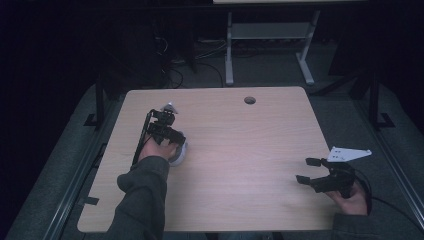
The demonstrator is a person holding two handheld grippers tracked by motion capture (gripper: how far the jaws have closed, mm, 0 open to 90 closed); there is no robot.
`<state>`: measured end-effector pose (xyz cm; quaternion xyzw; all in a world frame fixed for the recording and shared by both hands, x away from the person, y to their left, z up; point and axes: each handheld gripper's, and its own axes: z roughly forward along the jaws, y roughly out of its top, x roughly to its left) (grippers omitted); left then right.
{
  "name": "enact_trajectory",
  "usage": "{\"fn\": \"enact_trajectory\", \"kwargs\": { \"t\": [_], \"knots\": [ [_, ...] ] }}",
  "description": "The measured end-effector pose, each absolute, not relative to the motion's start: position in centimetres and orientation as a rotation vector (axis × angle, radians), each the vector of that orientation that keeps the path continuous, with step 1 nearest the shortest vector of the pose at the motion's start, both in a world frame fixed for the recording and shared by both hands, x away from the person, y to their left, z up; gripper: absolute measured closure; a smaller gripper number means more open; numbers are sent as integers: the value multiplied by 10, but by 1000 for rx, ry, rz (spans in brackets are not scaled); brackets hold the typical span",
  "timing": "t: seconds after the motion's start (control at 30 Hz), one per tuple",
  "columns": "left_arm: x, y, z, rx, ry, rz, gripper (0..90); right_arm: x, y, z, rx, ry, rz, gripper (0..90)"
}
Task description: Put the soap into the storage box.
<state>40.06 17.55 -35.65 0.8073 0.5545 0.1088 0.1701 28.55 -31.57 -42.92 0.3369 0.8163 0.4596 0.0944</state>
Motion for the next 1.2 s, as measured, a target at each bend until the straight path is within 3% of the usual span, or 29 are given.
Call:
{"fn": "enact_trajectory", "kwargs": {
  "t": [0.23,1.2],
  "knots": [
    [392,177,-347,2232,1437,195,256,280,-319,-429,1019,2411,1348,184],
    [371,161,-335,2158,1121,10,245,280,-319,-430,1028,2413,1328,184]
  ]
}}
